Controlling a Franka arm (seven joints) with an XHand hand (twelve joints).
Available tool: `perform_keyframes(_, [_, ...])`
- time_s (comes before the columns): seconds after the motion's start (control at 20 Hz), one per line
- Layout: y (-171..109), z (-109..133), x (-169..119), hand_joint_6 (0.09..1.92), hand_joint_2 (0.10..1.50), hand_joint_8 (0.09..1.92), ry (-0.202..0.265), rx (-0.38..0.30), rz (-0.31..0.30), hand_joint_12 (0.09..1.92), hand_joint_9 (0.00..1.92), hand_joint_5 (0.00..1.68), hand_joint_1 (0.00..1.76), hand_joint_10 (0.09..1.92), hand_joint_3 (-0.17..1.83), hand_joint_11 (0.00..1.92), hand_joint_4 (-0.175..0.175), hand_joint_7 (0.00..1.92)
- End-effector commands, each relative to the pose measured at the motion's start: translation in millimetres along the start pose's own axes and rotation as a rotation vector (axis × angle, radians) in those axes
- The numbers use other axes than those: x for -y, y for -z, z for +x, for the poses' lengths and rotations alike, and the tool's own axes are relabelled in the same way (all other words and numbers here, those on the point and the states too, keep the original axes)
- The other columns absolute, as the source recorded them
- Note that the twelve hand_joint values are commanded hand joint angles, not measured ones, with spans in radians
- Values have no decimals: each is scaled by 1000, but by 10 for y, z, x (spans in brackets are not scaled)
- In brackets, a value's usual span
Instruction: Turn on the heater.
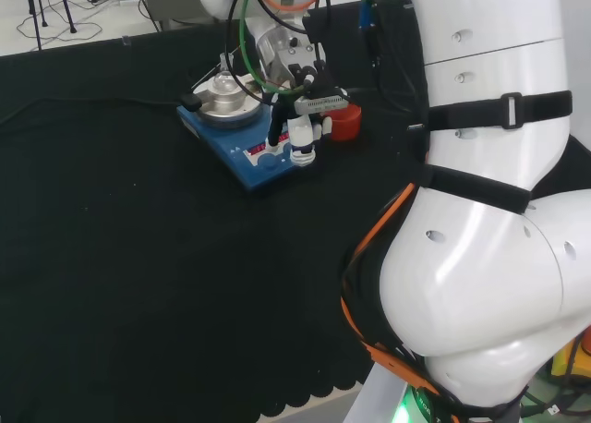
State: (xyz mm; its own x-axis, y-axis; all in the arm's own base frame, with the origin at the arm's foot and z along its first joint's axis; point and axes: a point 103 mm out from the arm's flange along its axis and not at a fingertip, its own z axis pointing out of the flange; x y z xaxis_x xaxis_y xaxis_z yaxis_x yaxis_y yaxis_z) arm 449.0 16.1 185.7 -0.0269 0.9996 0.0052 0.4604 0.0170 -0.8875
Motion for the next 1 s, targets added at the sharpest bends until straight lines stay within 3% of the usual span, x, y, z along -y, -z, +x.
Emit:
perform_keyframes(0.05, [24, 46, -44, 87, 627, 1772, 5, 14, 8, 1614, 1738, 0, 1436, 1664, 1074, 1870, 14, 1592])
perform_keyframes(1.0, [77, 69, -150, 87, 626, 1788, 15, 23, 41, 1612, 1735, 6, 1440, 1670, 1086, 1867, 12, 1586])
